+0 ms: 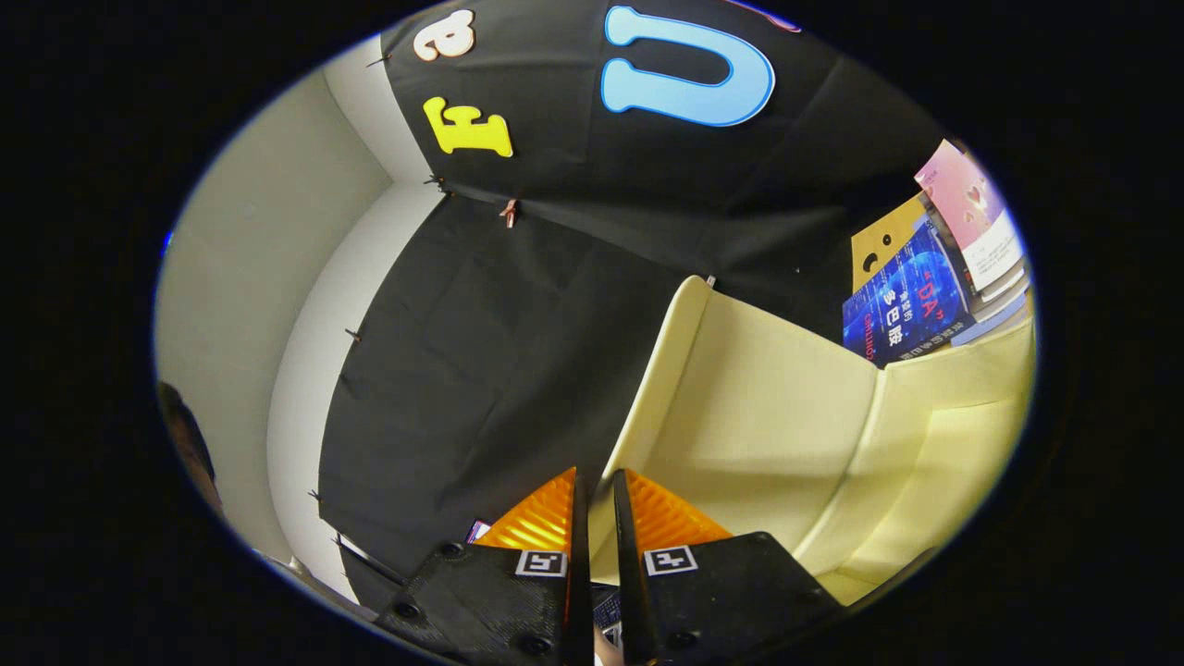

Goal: Open the storage box then place both shoes into the box .Put the left shoe in first, then the right shoe, with the right side of both shoes facing outward in a uniform manner.

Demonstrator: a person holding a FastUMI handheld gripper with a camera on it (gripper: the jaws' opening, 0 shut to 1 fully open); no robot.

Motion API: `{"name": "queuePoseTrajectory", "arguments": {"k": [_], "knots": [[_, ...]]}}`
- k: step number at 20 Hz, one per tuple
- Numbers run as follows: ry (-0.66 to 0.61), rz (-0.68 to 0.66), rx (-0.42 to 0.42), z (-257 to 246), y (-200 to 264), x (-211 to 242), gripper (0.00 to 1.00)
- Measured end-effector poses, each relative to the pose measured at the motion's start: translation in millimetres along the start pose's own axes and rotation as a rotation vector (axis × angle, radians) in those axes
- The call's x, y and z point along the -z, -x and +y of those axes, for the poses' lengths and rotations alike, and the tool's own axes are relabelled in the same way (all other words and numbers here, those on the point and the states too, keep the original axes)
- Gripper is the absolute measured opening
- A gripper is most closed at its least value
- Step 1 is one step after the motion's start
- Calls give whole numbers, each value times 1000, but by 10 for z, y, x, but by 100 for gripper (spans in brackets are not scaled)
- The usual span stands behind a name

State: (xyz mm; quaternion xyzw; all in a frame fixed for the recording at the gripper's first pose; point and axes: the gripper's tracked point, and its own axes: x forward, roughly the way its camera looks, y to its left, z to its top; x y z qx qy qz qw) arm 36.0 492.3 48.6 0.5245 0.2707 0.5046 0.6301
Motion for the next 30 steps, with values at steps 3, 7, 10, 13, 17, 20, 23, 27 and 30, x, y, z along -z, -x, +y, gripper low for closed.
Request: {"name": "queuePoseTrajectory", "arguments": {"k": [3, 7, 10, 13, 17, 20, 23, 27, 30], "knots": [[-22, 12, 23, -101, -374, 73, 16], [-15, 66, 85, -393, -757, 302, 15], [-18, 93, 136, -631, -979, 419, 15], [-8, 121, 185, -852, -1090, 525, 15], [26, 152, 233, -1014, -1067, 581, 15], [85, 143, 231, -968, -895, 479, 16], [174, 103, 252, -922, -614, 255, 15], [287, 69, 296, -816, -136, 32, 26], [413, 62, 338, -719, 361, -104, 50]]}}
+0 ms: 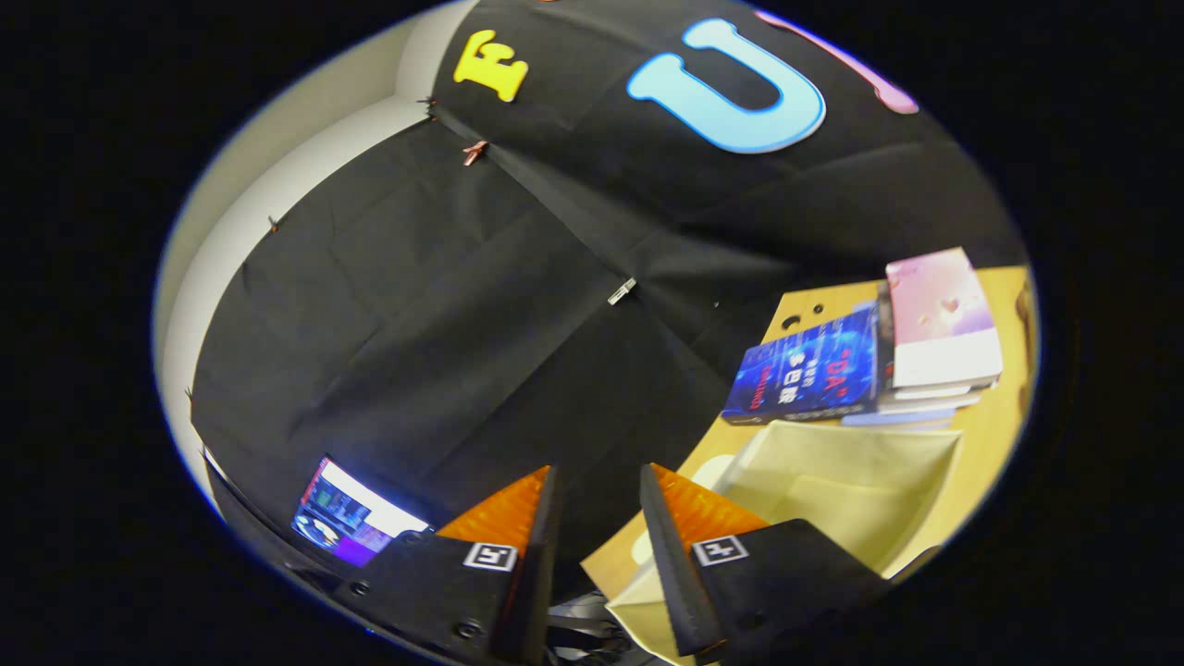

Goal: Open the storage box then place both shoes into the box .Put the left shoe in first, then the right shoe, with the right side of both shoes facing outward in a uniform manner.

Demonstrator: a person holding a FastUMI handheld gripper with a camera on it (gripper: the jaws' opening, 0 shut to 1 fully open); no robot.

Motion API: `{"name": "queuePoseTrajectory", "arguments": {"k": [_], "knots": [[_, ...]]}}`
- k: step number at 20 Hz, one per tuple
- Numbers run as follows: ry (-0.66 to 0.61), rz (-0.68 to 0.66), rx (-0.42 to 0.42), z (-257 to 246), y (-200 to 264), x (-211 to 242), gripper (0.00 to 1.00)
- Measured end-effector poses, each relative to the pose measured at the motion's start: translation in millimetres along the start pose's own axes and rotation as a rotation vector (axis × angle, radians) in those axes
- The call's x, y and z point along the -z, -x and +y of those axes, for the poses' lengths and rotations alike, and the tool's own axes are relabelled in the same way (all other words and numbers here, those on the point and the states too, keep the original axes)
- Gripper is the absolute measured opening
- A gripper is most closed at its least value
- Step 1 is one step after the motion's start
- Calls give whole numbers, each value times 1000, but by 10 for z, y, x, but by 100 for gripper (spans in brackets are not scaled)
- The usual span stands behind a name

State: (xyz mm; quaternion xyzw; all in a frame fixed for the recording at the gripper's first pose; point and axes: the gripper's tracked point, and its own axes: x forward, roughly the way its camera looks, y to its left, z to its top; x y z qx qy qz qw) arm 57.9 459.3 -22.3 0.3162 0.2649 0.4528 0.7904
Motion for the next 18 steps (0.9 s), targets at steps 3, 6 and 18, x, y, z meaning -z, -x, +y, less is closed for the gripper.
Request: {"name": "queuePoseTrajectory", "arguments": {"k": [3, 6, 18], "knots": [[75, -29, 57, -103, 486, -81, 83], [172, -42, 200, -468, 998, -136, 98], [223, 148, 848, -2378, 2738, 751, 98]]}}
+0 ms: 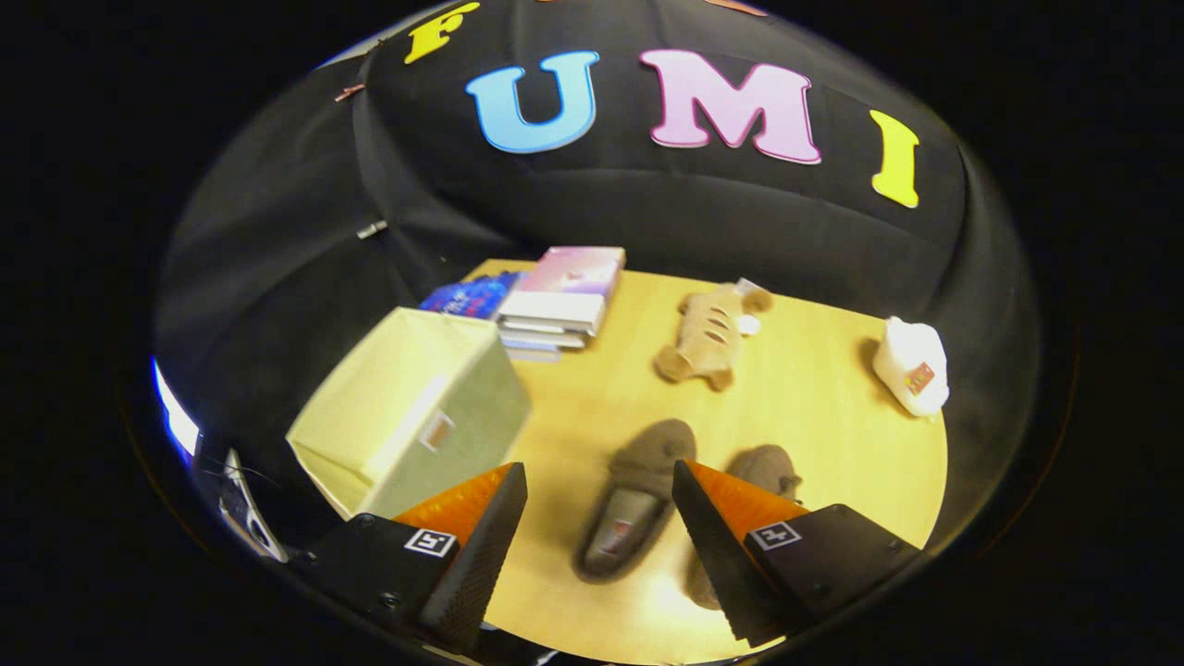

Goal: Open the storage box then place both shoes into the box .Put the left shoe in first, then the right shoe, with the right side of both shoes facing outward in a uniform manner.

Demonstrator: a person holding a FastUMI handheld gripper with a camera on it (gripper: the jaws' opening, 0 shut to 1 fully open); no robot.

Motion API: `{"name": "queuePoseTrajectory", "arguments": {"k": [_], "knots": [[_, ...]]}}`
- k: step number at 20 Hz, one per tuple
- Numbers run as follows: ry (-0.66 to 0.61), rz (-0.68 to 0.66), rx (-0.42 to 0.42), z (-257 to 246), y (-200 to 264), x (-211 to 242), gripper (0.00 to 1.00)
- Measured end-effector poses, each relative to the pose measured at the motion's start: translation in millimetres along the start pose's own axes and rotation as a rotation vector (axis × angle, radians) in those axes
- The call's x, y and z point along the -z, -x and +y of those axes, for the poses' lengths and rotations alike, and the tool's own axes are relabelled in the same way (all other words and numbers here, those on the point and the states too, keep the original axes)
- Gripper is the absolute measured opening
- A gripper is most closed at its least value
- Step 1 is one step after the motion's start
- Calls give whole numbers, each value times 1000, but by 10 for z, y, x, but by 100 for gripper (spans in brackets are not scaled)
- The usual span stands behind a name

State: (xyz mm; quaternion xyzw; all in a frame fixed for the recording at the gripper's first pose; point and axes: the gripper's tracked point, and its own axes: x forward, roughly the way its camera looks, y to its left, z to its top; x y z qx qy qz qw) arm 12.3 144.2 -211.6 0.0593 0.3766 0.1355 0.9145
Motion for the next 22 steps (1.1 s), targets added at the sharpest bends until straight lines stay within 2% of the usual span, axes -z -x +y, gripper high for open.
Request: {"name": "queuePoseTrajectory", "arguments": {"k": [2, 6, 11, 13, 14, 16, 18, 22], "knots": [[8, 55, 47, -206, -44, 293, 98], [10, 136, 90, -430, -406, 732, 97], [-11, 167, 110, -503, -844, 899, 89], [-21, 161, 130, -536, -991, 884, 81], [-26, 161, 138, -552, -1063, 880, 72], [-33, 155, 163, -588, -1156, 872, 59], [-30, 138, 191, -639, -1208, 837, 52], [-26, 133, 246, -718, -1206, 850, 18]]}}
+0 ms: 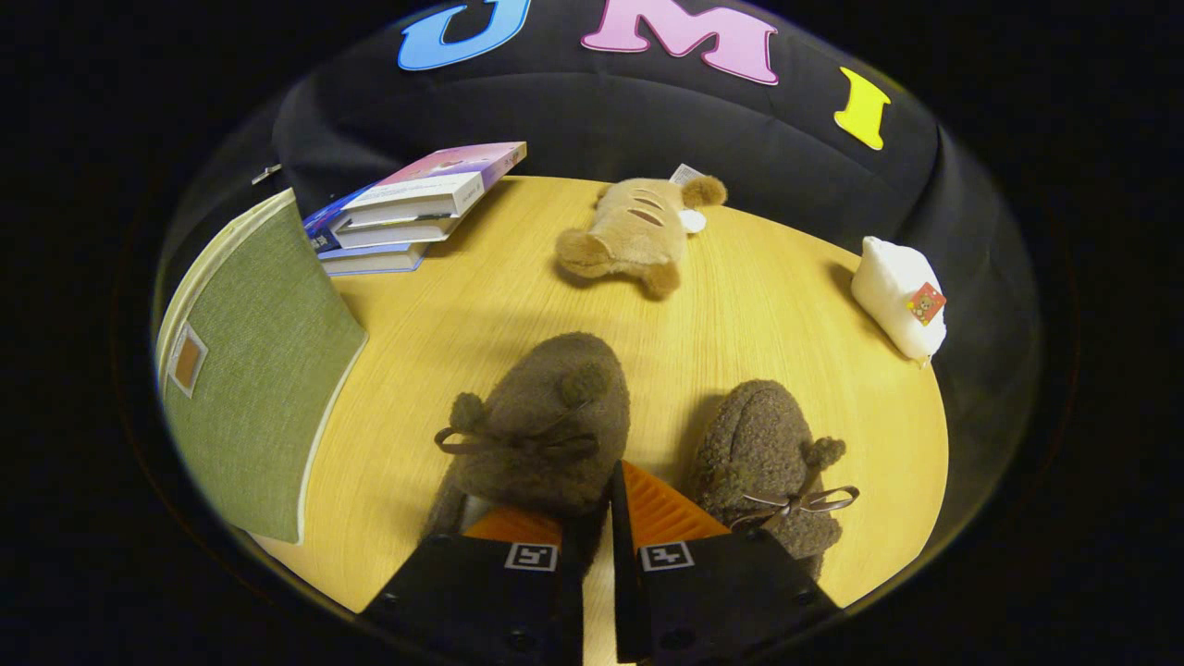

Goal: Open the storage box then place both shoes into the box .Put the left shoe in first, then the right shoe, with the right side of both shoes facing outward in a uniform manner.

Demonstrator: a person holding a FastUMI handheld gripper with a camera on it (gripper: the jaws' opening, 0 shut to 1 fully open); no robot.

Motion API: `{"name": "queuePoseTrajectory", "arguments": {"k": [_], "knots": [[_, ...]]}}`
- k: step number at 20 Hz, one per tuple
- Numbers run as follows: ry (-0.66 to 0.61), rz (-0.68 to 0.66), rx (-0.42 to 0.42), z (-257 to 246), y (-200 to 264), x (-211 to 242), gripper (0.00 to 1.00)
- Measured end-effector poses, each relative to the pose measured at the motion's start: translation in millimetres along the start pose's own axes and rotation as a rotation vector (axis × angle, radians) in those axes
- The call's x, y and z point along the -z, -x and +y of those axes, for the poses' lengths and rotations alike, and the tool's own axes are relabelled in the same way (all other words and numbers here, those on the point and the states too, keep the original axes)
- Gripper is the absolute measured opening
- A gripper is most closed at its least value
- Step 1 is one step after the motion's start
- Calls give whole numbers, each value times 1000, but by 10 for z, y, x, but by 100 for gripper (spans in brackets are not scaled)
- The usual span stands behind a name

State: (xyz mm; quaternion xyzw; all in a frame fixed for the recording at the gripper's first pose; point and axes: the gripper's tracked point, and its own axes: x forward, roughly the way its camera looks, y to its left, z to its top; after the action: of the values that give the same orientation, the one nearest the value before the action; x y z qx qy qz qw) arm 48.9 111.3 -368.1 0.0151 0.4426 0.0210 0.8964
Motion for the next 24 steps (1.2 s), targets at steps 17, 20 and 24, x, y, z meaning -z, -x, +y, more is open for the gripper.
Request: {"name": "queuePoseTrajectory", "arguments": {"k": [17, 20, 24], "knots": [[-130, -163, -94, 459, 1392, -1223, 7], [-129, -181, -158, 857, 1624, -1515, 7], [-128, -160, -239, 1495, 1721, -1690, 7]]}}
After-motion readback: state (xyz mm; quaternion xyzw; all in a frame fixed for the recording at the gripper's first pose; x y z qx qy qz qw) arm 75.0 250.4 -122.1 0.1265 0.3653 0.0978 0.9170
